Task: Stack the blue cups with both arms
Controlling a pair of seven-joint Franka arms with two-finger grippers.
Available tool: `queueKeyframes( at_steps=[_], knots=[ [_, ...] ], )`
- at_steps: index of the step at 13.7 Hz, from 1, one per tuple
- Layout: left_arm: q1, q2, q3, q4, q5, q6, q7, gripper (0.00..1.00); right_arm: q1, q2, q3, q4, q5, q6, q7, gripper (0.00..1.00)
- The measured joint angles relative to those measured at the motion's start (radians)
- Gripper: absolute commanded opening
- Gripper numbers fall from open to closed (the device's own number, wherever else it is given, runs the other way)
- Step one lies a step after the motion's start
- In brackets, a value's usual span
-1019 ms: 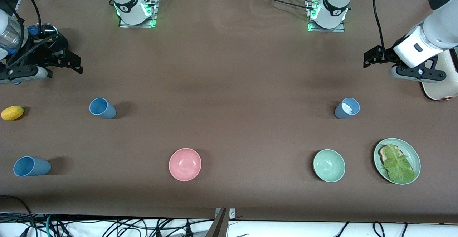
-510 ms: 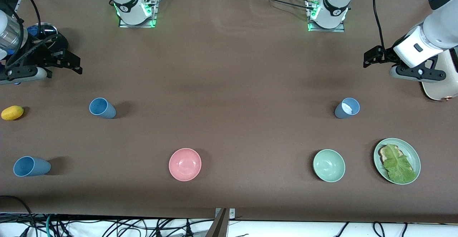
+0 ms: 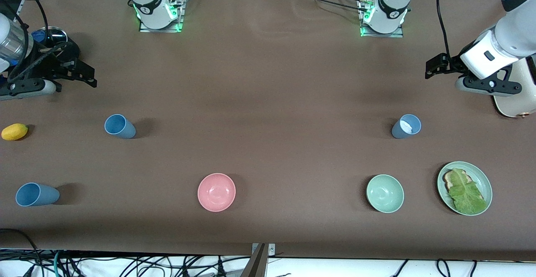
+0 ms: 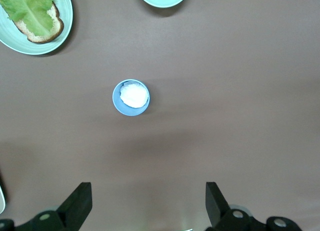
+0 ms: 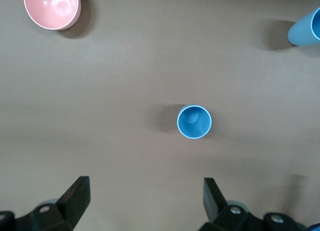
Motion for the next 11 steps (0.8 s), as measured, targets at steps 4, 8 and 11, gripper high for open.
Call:
queueKeyframes(
  at_steps=[4,8,11],
  knots=[
    [0.000,0.000,0.000,0.000,0.000,-0.001,0.000,1.00,0.000,0.003,0.001,0.000,0.000,-0.017,0.000,1.00],
    [0.000,0.000,0.000,0.000,0.000,-0.002,0.000,1.00,0.000,0.006,0.001,0.000,0.000,-0.026,0.000,1.00],
    [0.000,0.004,0.000,0.000,0.000,-0.004,0.000,1.00,0.002,0.009,0.003,0.000,0.000,-0.027,0.000,1.00]
  ],
)
